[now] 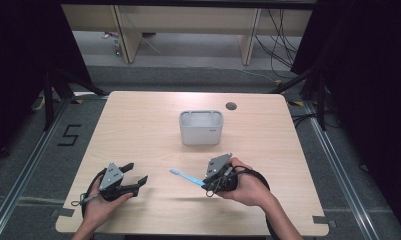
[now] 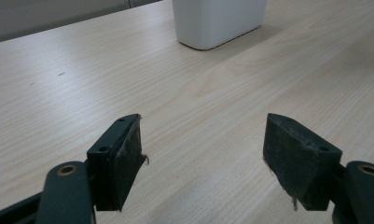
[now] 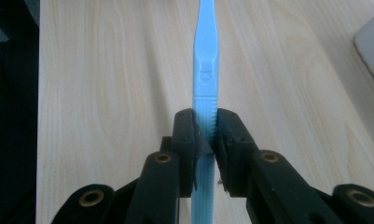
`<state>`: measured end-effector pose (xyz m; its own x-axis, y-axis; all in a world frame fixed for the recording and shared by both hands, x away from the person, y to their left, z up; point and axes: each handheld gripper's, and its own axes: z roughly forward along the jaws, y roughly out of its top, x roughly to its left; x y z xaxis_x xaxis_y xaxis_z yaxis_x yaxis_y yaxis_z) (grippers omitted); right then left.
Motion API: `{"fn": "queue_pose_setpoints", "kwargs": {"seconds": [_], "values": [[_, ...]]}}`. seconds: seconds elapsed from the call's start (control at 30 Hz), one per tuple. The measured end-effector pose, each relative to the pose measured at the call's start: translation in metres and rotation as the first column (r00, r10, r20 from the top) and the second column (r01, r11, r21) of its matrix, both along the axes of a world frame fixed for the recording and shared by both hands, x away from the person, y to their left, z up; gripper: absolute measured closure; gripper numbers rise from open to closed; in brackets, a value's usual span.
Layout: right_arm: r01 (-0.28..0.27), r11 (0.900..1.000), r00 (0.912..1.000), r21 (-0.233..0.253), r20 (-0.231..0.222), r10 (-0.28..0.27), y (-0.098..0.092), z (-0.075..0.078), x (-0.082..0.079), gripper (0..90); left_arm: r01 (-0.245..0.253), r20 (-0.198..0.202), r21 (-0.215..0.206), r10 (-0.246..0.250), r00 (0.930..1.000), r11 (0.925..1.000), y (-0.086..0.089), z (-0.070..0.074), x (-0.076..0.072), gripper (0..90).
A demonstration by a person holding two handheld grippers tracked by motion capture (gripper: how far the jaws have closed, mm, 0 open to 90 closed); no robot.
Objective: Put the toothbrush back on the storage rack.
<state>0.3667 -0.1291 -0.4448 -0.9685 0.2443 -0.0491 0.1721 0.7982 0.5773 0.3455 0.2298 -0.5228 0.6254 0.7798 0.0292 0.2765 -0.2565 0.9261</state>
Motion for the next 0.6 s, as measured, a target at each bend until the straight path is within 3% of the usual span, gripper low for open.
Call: {"fn": "queue_pose_setpoints", "kwargs": {"seconds": [0.33, 0.6], "values": [[0.071, 0.990, 0.9972, 0.119, 0.015, -0.074, -0.012, -0.001, 0.002, 78.7, -0.002, 0.000, 0.003, 0.002, 1.0000, 1.0000, 0.000, 0.000, 0.000, 27.7], [0.095, 0.980, 0.9944, 0.174, 0.030, -0.102, -0.017, -0.003, 0.002, 78.6, -0.003, 0.000, 0.002, 0.003, 1.0000, 1.0000, 0.000, 0.000, 0.000, 27.7]]}}
